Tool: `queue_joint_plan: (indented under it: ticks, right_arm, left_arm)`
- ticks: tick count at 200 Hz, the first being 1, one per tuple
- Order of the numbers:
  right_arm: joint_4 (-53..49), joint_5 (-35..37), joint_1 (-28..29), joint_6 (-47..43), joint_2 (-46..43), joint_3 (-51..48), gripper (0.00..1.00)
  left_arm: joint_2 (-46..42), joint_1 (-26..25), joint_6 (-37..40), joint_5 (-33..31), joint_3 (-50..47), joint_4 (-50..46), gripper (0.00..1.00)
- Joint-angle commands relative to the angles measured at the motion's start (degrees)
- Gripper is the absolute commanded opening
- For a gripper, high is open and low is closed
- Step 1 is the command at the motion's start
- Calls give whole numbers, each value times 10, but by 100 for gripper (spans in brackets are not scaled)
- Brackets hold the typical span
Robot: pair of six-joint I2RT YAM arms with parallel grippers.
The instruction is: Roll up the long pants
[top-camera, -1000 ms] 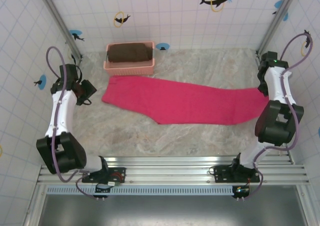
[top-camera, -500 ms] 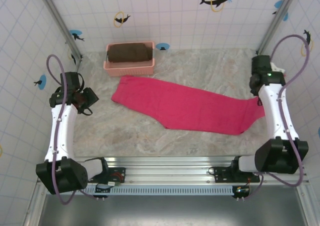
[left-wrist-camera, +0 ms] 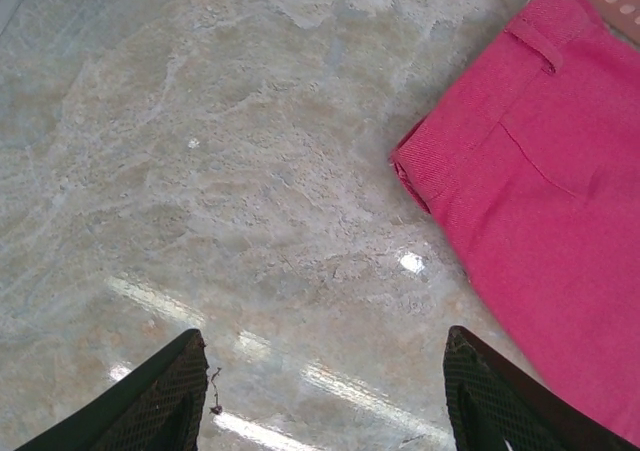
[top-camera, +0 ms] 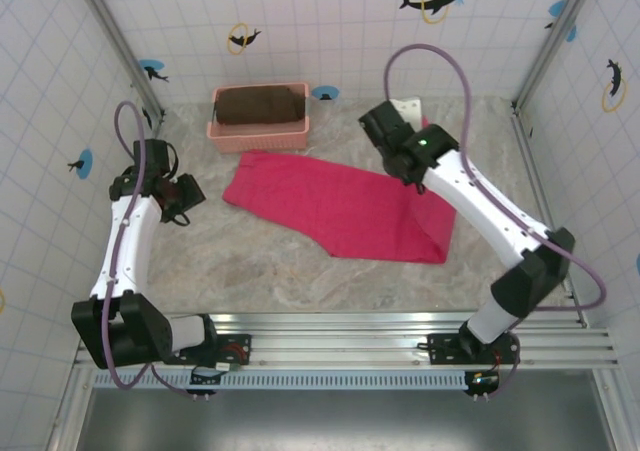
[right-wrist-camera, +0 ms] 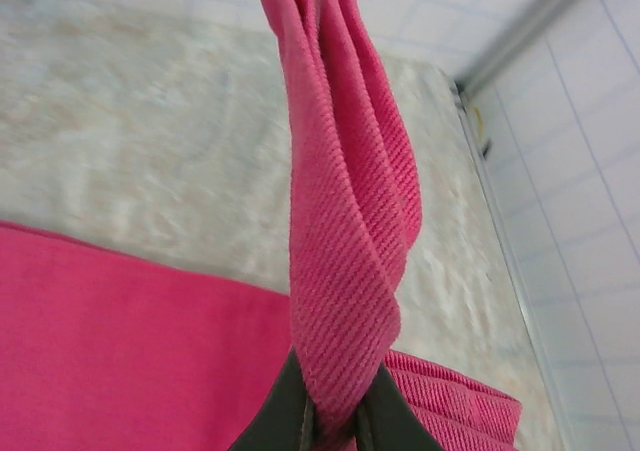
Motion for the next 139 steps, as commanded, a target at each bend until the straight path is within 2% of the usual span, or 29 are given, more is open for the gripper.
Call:
queue_joint_plan:
  ticks: [1, 79, 101, 139]
  right_arm:
    - [-16, 64, 26, -7, 63, 102, 0]
    - [-43, 22, 82, -76, 297, 423, 0]
    - [-37, -23, 82, -79, 328, 457, 0]
    - [-18, -98, 92, -95, 329, 451, 0]
  left_arm:
    - [8, -7, 24, 8, 13, 13, 64]
    - [6, -9, 34, 14, 8, 19, 64]
    - [5, -11, 36, 14, 11, 17, 63]
    - [-5, -10, 35, 6, 1, 12, 63]
